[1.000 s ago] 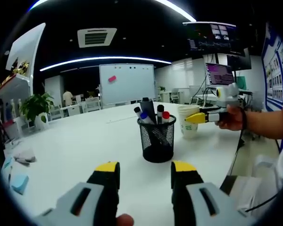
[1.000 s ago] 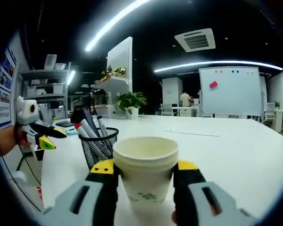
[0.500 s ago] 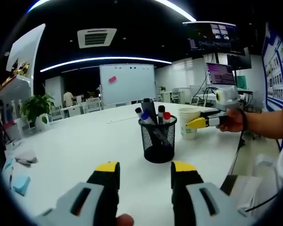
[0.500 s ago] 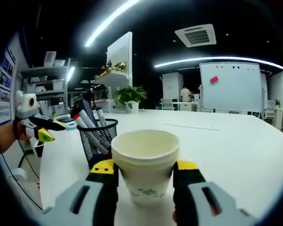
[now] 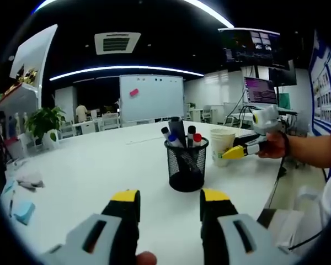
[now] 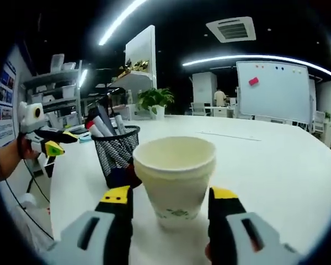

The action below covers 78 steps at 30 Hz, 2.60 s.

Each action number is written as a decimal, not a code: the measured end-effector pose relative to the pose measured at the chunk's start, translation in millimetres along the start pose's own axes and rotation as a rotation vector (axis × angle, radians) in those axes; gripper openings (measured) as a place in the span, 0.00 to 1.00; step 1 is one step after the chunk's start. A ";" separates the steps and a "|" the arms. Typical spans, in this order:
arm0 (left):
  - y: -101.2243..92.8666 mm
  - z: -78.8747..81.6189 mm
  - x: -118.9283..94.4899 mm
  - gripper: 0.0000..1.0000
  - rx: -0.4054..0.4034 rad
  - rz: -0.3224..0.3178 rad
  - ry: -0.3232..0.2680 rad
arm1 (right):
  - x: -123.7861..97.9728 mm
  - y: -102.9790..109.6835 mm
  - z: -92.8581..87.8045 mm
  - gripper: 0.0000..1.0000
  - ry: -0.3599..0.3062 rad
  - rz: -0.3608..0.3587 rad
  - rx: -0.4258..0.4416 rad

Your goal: Place the scattered laser pointers and whiteboard markers into the pen holder and stack the scattered paper cups together

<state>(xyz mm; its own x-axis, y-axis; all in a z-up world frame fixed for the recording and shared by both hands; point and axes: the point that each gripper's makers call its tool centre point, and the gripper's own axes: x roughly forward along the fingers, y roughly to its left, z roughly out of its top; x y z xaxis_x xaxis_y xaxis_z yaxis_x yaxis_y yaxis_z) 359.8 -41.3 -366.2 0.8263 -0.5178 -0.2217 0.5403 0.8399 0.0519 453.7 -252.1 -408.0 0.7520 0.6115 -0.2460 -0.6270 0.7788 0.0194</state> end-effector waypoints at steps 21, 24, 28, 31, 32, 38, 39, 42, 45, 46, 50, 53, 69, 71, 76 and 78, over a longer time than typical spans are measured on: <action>-7.8 -1.2 7.5 0.44 0.013 -0.021 0.011 | -19.4 -14.1 -0.5 0.54 -0.010 -0.038 0.019; -7.8 -1.8 7.7 0.44 0.011 -0.022 0.012 | -21.8 -15.8 0.3 0.54 -0.016 -0.042 0.016; -8.1 -2.1 7.4 0.44 0.010 -0.023 0.016 | -28.3 -16.9 2.7 0.54 -0.012 -0.051 0.005; -7.4 -2.0 6.5 0.44 0.012 -0.024 0.018 | -32.2 -15.5 3.6 0.54 -0.013 -0.043 0.003; -6.7 -2.4 6.2 0.44 0.011 -0.023 0.020 | -33.8 -15.2 3.6 0.54 -0.011 -0.042 0.000; -7.1 -3.0 5.2 0.44 0.009 -0.022 0.026 | -48.1 -16.4 17.1 0.53 -0.045 -0.054 0.012; -6.4 -3.7 5.2 0.44 0.009 -0.018 0.029 | -50.6 -15.9 20.0 0.53 -0.052 -0.057 0.014; -5.2 -5.0 5.1 0.44 0.003 -0.014 0.033 | -57.0 -14.8 26.8 0.52 -0.063 -0.067 0.005; -5.3 -5.0 4.8 0.44 0.005 -0.015 0.035 | -62.4 -12.8 30.8 0.52 -0.064 -0.066 -0.001; -5.5 -4.7 4.6 0.44 0.005 -0.015 0.036 | -64.6 -11.9 32.4 0.52 -0.064 -0.065 -0.004; -5.4 -4.3 4.5 0.44 0.006 -0.015 0.038 | -71.6 -9.0 37.9 0.53 -0.064 -0.061 -0.017; -4.8 -5.5 4.7 0.44 0.005 -0.015 0.041 | -74.5 -8.0 38.7 0.53 -0.057 -0.058 -0.024; -3.8 -7.0 0.8 0.44 0.007 -0.004 0.069 | -88.5 -17.0 33.1 0.52 0.035 -0.069 -0.033; -2.8 -7.4 -0.3 0.44 0.007 -0.001 0.075 | -90.7 -18.4 33.4 0.52 0.046 -0.062 -0.042; -1.3 -10.2 -2.2 0.44 0.006 0.007 0.087 | -93.8 -20.1 32.7 0.53 0.067 -0.042 -0.040; -1.6 -11.7 -3.3 0.44 0.004 0.008 0.093 | -95.0 -17.4 31.6 0.52 0.084 -0.039 -0.038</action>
<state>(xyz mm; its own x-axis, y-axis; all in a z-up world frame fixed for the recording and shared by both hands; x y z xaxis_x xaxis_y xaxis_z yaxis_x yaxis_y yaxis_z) 354.4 -39.0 -376.9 0.8122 -0.4937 -0.3109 0.5346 0.8431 0.0578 399.6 -319.4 -354.4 0.7571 0.5662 -0.3259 -0.6064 0.7947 -0.0278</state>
